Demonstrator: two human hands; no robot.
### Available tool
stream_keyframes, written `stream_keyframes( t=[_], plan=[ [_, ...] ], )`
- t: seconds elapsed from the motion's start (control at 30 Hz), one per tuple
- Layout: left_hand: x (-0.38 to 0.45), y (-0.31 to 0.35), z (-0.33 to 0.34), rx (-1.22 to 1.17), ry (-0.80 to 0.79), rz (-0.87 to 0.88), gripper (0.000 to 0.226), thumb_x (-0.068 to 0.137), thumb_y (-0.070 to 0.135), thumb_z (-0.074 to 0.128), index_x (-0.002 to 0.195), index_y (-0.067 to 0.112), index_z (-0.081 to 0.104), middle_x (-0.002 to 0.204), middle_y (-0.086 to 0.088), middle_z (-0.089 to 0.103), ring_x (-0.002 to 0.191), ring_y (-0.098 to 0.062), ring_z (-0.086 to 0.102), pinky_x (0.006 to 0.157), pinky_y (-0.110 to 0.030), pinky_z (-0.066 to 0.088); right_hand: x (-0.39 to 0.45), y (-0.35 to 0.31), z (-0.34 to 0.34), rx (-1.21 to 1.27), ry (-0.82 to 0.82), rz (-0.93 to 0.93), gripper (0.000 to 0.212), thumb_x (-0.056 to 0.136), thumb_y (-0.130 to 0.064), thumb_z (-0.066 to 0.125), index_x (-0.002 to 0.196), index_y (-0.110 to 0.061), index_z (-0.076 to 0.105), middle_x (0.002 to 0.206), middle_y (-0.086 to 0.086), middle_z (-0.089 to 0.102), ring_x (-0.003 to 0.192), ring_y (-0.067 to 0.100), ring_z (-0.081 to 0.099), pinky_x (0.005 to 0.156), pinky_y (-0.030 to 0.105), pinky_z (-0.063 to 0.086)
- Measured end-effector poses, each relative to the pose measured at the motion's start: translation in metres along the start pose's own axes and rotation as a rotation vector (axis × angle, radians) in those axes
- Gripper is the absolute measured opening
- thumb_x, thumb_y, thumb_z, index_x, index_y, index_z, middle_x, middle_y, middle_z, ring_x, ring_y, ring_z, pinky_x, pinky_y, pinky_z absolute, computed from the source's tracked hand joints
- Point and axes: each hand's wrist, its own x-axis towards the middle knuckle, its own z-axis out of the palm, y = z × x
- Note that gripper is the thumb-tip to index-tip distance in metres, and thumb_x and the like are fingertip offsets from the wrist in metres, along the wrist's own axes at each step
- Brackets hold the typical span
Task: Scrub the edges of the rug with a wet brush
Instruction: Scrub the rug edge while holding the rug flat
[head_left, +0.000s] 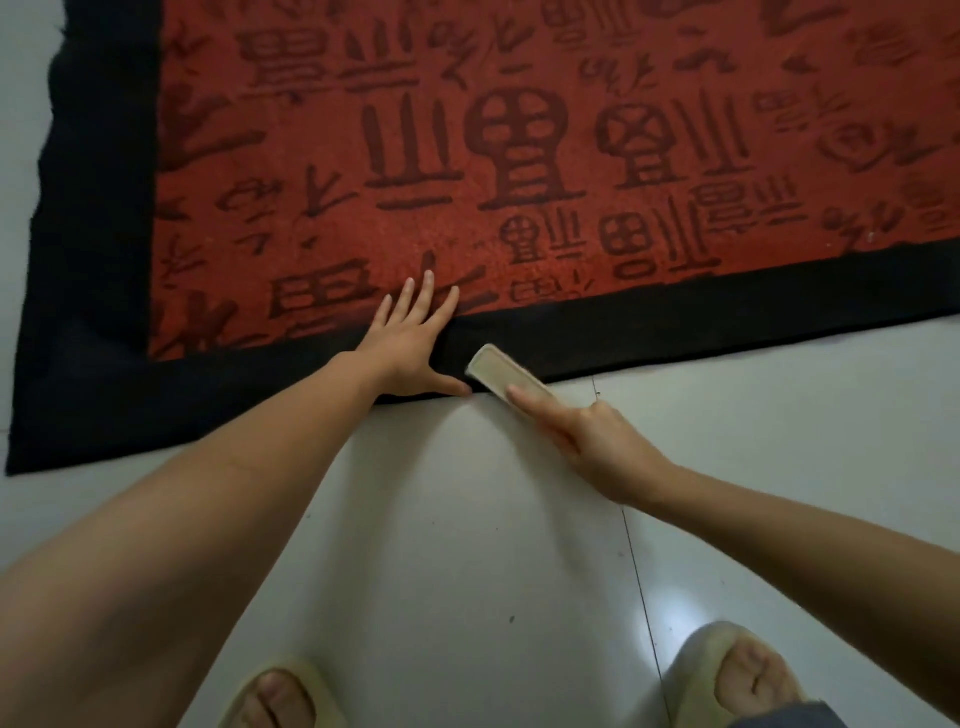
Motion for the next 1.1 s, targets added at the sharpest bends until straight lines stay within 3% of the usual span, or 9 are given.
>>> stream_keyframes(
  t=[0.07, 0.17, 0.33, 0.5, 0.67, 0.77, 0.9, 0.97, 1.1],
  plan=[
    [-0.004, -0.003, 0.003, -0.007, 0.022, 0.000, 0.123, 0.075, 0.071, 0.065, 0.154, 0.028, -0.019, 0.157, -0.008, -0.033, 0.145, -0.027, -0.028, 0.119, -0.043, -0.012, 0.016, 0.008, -0.016, -0.037, 0.098, 0.001, 0.059, 0.097, -0.014, 0.049, 0.142, -0.049, 0.035, 0.104, 0.018, 0.069, 0.089, 0.033, 0.067, 0.077, 0.032, 0.047],
    [-0.009, -0.003, 0.004, -0.025, 0.007, -0.011, 0.122, 0.076, 0.071, 0.064, 0.154, 0.028, -0.019, 0.157, -0.008, -0.034, 0.145, -0.027, -0.029, 0.118, -0.044, -0.015, 0.034, 0.025, -0.043, -0.023, 0.366, 0.328, 0.053, 0.099, -0.015, 0.042, 0.146, -0.040, 0.036, 0.107, 0.027, 0.066, 0.095, 0.042, 0.062, 0.084, 0.043, 0.046],
    [-0.013, -0.015, 0.001, -0.001, -0.001, 0.007, 0.118, 0.079, 0.065, 0.066, 0.154, 0.030, -0.018, 0.156, -0.007, -0.034, 0.146, -0.026, -0.028, 0.118, -0.045, -0.015, 0.016, -0.023, 0.013, -0.039, -0.060, -0.071, 0.065, 0.096, -0.013, 0.045, 0.143, -0.053, 0.027, 0.105, 0.017, 0.070, 0.085, 0.029, 0.067, 0.073, 0.028, 0.044],
    [-0.031, -0.042, 0.006, -0.030, -0.007, 0.023, 0.114, 0.080, 0.064, 0.065, 0.154, 0.031, -0.015, 0.158, -0.002, -0.032, 0.146, -0.020, -0.027, 0.120, -0.049, -0.012, 0.039, -0.001, -0.015, 0.037, 0.282, 0.202, 0.050, 0.100, -0.020, 0.044, 0.144, -0.044, 0.037, 0.107, 0.023, 0.067, 0.093, 0.039, 0.064, 0.079, 0.040, 0.046],
    [-0.045, -0.062, 0.013, -0.031, 0.020, 0.001, 0.108, 0.086, 0.063, 0.057, 0.154, 0.024, -0.018, 0.157, -0.004, -0.032, 0.145, -0.019, -0.028, 0.121, -0.044, -0.011, 0.022, -0.058, 0.027, -0.021, -0.117, -0.120, 0.055, 0.099, -0.017, 0.046, 0.144, -0.046, 0.034, 0.100, 0.016, 0.071, 0.082, 0.030, 0.066, 0.072, 0.034, 0.044],
    [-0.043, -0.056, 0.012, -0.097, 0.028, -0.002, 0.103, 0.089, 0.062, 0.054, 0.154, 0.023, -0.016, 0.157, -0.005, -0.032, 0.145, -0.020, -0.028, 0.121, -0.042, -0.012, 0.054, -0.049, 0.004, 0.024, 0.155, -0.160, 0.055, 0.095, -0.010, 0.049, 0.143, -0.038, 0.042, 0.114, 0.018, 0.068, 0.096, 0.032, 0.068, 0.082, 0.040, 0.051],
    [-0.046, -0.054, 0.006, -0.244, 0.097, -0.135, 0.120, 0.081, 0.061, 0.066, 0.154, 0.015, -0.017, 0.156, -0.010, -0.034, 0.146, -0.024, -0.027, 0.120, -0.038, -0.007, 0.092, -0.032, -0.029, 0.106, 0.387, 0.286, 0.046, 0.102, -0.025, 0.035, 0.145, -0.042, 0.036, 0.122, 0.020, 0.060, 0.106, 0.039, 0.058, 0.096, 0.041, 0.045],
    [-0.046, -0.057, 0.002, -0.198, 0.087, -0.246, 0.134, 0.072, 0.066, 0.072, 0.153, 0.013, -0.021, 0.156, -0.011, -0.034, 0.145, -0.027, -0.028, 0.120, -0.041, -0.007, 0.089, -0.046, -0.013, 0.010, 0.234, 0.224, 0.048, 0.101, -0.023, 0.036, 0.145, -0.043, 0.035, 0.116, 0.023, 0.062, 0.100, 0.040, 0.060, 0.091, 0.040, 0.046],
    [-0.048, -0.073, 0.000, -0.171, 0.004, -0.248, 0.145, 0.062, 0.065, 0.079, 0.152, 0.016, -0.024, 0.156, -0.008, -0.035, 0.145, -0.028, -0.029, 0.120, -0.044, -0.009, 0.068, -0.076, 0.017, -0.002, -0.155, -0.289, 0.044, 0.099, -0.018, 0.049, 0.140, -0.035, 0.047, 0.128, 0.008, 0.062, 0.110, 0.024, 0.062, 0.089, 0.026, 0.045]
  ],
)
